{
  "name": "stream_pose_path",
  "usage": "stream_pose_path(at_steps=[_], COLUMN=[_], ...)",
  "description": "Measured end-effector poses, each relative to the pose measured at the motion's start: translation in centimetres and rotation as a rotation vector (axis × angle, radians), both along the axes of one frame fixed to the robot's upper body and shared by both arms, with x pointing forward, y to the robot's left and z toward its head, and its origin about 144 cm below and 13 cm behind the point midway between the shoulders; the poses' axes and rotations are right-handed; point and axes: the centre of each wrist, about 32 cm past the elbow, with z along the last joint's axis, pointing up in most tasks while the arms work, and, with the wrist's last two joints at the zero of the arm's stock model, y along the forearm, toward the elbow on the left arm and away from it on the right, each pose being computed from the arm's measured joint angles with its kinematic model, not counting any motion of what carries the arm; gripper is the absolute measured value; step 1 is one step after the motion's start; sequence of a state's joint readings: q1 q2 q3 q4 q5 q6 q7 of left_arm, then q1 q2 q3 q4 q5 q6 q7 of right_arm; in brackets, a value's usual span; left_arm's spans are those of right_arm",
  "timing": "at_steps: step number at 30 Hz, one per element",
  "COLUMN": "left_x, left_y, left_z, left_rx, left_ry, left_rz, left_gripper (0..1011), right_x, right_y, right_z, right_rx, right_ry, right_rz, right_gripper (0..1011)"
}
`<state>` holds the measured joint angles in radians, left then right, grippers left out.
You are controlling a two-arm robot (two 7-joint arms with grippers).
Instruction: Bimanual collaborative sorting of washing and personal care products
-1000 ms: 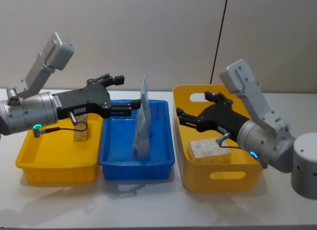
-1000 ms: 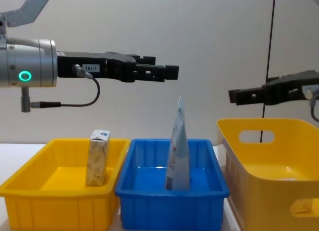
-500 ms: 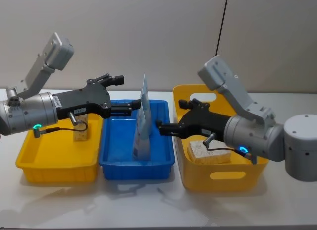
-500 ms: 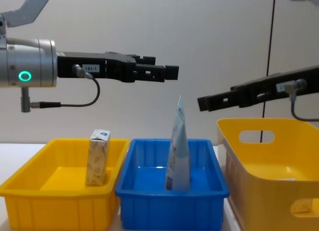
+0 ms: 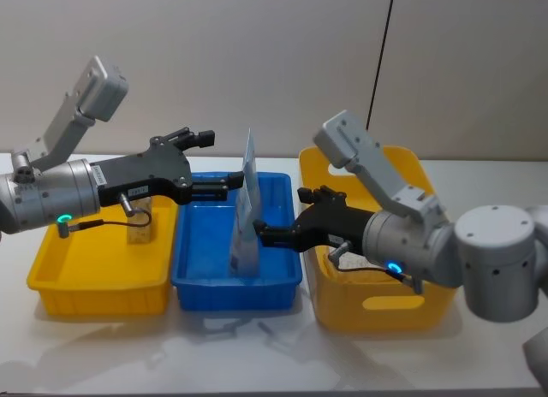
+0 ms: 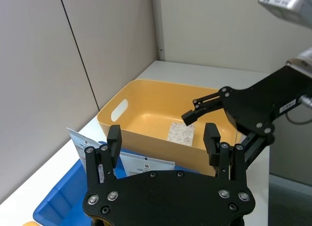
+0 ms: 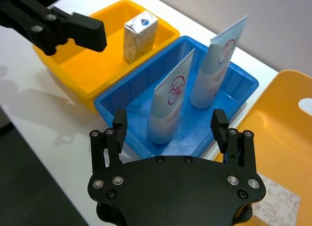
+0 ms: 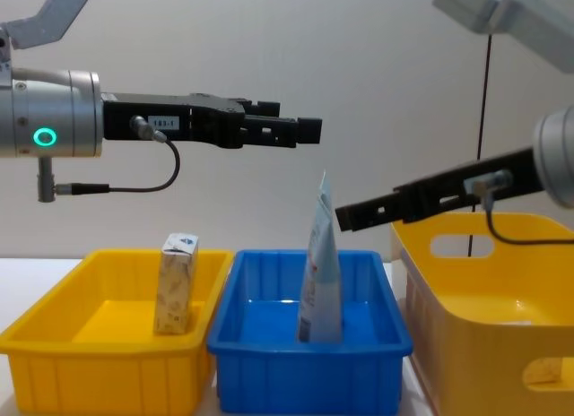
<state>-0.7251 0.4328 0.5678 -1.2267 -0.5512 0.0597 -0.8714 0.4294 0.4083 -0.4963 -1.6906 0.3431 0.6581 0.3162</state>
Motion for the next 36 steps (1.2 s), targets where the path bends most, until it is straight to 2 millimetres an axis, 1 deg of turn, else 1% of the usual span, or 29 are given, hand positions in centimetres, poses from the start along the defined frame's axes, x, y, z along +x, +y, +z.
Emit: stream_pose_path(at_steps=[10, 19, 27, 36], left_x=[0.0, 0.0, 0.0, 0.0], left_y=[0.0, 0.0, 0.0, 0.0], left_z=[0.0, 0.0, 0.0, 0.0], left_rx=[0.0, 0.0, 0.0, 0.0], left_ry=[0.0, 0.0, 0.0, 0.0], left_rz=[0.0, 0.0, 0.0, 0.0], left_gripper=[1001, 1002, 1002, 1002], right_x=[-0.7, -0.7, -0.4, 0.3], right_y=[2.5, 4.5, 5.7, 6.6], right_z=[-1.6, -3.0, -3.7, -4.6], right_rx=[-0.034, -0.054, -0.065, -0.078], right_ry=[-0.015, -0.026, -0.042, -0.056], right_rz=[-0.06, -0.083, -0.111, -0.147], right_gripper=[1003, 1004, 1004, 1003])
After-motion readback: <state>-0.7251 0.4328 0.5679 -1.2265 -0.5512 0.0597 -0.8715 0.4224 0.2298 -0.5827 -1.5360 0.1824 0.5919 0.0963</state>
